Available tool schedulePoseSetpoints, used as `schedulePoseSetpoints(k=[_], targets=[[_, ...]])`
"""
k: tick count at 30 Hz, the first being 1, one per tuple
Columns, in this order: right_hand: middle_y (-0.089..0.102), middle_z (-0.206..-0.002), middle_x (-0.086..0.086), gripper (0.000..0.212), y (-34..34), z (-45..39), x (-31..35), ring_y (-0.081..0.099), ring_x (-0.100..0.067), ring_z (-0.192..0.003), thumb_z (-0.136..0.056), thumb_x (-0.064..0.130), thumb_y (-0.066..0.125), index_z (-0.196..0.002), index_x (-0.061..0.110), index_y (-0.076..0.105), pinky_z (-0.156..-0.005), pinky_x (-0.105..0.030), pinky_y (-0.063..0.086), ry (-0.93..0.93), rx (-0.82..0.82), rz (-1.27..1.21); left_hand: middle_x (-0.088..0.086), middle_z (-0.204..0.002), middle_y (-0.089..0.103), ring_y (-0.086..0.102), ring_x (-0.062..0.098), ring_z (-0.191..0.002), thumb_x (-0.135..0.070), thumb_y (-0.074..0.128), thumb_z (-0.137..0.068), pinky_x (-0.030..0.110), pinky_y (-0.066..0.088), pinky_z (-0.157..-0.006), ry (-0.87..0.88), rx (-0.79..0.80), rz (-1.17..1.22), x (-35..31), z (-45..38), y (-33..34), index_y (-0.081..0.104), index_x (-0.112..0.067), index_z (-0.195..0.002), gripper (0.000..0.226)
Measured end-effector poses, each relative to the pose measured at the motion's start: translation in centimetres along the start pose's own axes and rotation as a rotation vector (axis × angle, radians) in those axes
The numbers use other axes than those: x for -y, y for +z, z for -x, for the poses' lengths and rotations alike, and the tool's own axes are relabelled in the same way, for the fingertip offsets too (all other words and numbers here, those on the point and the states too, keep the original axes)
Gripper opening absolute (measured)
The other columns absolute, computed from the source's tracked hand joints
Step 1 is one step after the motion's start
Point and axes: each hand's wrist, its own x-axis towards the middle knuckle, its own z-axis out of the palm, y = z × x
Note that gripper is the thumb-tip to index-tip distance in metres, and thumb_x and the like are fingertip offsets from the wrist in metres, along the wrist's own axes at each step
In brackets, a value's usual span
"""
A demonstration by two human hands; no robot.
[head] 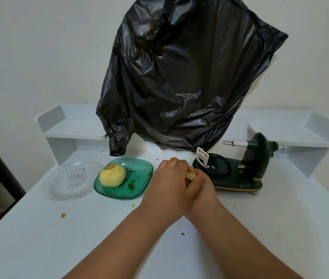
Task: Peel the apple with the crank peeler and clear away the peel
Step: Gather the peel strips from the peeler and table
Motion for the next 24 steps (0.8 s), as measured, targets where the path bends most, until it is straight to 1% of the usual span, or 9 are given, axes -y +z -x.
schedulePoseSetpoints(k=[2, 3, 6, 8, 11, 14, 18, 20, 24], targets=[[0.064, -0.078, -0.012, 0.030, 0.9, 0.1, 0.0, 0.063, -0.025, -0.082, -0.092, 0.017, 0.039, -0.078, 0.005, 0.063, -0.093, -0.032, 0.045, 0.025, 0.001, 0.030, -0.006, -0.089, 0.059, 0.044, 0.017, -0.092, -0.039, 0.052, -0.084, 0.036, 0.042, -0.080, -0.013, -0.062, 0.010, 0.3, -0.4, -0.3, 0.060, -0.023, -0.094, 0.021], [0.065, -0.083, -0.013, 0.029, 1.3, 0.3, -0.1, 0.062, -0.026, -0.088, -0.092, 0.016, 0.039, -0.082, 0.004, 0.064, -0.097, -0.033, 0.044, 0.027, -0.001, 0.038, -0.005, -0.091, 0.060, 0.045, 0.018, -0.094, -0.034, 0.054, -0.083, 0.036, 0.042, -0.082, -0.016, -0.097, 0.022, 0.6, -0.6, -0.5, 0.063, -0.023, -0.096, 0.019], [0.068, -0.087, -0.015, 0.029, 2.3, 0.7, -0.1, 0.065, -0.027, -0.091, -0.094, 0.020, 0.043, -0.089, 0.003, 0.066, -0.089, -0.035, 0.050, 0.013, 0.018, 0.018, -0.006, -0.096, 0.062, 0.049, 0.016, -0.098, -0.019, 0.059, -0.081, 0.023, 0.039, -0.085, -0.045, -0.163, 0.155, 0.9, -0.9, -1.2, 0.069, -0.024, -0.098, 0.020], [0.067, -0.087, -0.014, 0.028, 2.8, 1.1, 0.0, 0.064, -0.027, -0.090, -0.094, 0.021, 0.044, -0.089, 0.004, 0.066, -0.087, -0.035, 0.050, 0.003, 0.030, 0.007, -0.009, -0.096, 0.061, 0.052, 0.012, -0.096, -0.022, 0.055, -0.082, 0.019, 0.039, -0.082, -0.055, -0.144, 0.263, 0.8, -0.9, -1.6, 0.071, -0.025, -0.091, 0.018], [0.063, -0.091, -0.013, 0.026, 3.3, 1.4, -0.2, 0.061, -0.027, -0.096, -0.089, 0.024, 0.044, -0.095, 0.005, 0.061, -0.096, -0.035, 0.045, 0.020, 0.067, -0.016, -0.012, -0.091, 0.059, 0.054, 0.012, -0.093, -0.039, 0.051, -0.083, 0.024, 0.043, -0.079, -0.086, -0.111, 0.386, 0.2, -0.6, -1.9, 0.067, -0.022, -0.073, 0.025], [0.064, -0.092, -0.012, 0.025, 4.0, 1.6, -1.1, 0.061, -0.025, -0.097, -0.084, 0.025, 0.049, -0.092, 0.006, 0.063, -0.095, -0.035, 0.044, 0.008, 0.145, 0.010, -0.010, -0.085, 0.059, 0.056, 0.011, -0.087, -0.035, 0.064, -0.080, 0.027, 0.046, -0.075, -0.185, -0.204, 0.408, 0.0, -0.6, -2.1, 0.060, -0.018, -0.064, 0.024], [0.070, -0.086, -0.010, 0.028, 4.4, 1.4, -2.5, 0.070, -0.022, -0.082, -0.087, 0.023, 0.049, -0.085, 0.008, 0.072, -0.083, -0.034, 0.049, 0.014, 0.204, 0.075, -0.017, -0.093, 0.062, 0.054, -0.004, -0.089, -0.026, 0.057, -0.085, 0.007, 0.039, -0.071, -0.211, -0.162, 0.365, 0.5, -0.8, -2.8, 0.057, -0.028, -0.090, 0.005], [0.073, -0.089, -0.010, 0.032, 4.6, 1.5, -3.1, 0.073, -0.022, -0.081, -0.083, 0.024, 0.051, -0.084, 0.006, 0.077, -0.080, -0.034, 0.052, 0.018, 0.243, 0.036, -0.021, -0.105, 0.063, 0.054, -0.010, -0.096, -0.021, 0.052, -0.089, -0.001, 0.035, -0.078, -0.149, -0.119, 0.409, 0.6, -0.7, -3.2, 0.057, -0.034, -0.105, 0.022], [0.071, -0.095, -0.011, 0.029, 5.2, 1.6, -3.6, 0.072, -0.024, -0.085, -0.080, 0.022, 0.057, -0.094, 0.004, 0.074, -0.077, -0.032, 0.058, 0.047, 0.264, -0.099, -0.004, -0.115, 0.065, 0.053, 0.004, -0.106, -0.026, 0.050, -0.094, 0.003, 0.031, -0.090, -0.024, -0.111, 0.249, 1.5, -0.8, -4.4, 0.068, -0.016, -0.109, 0.026]])
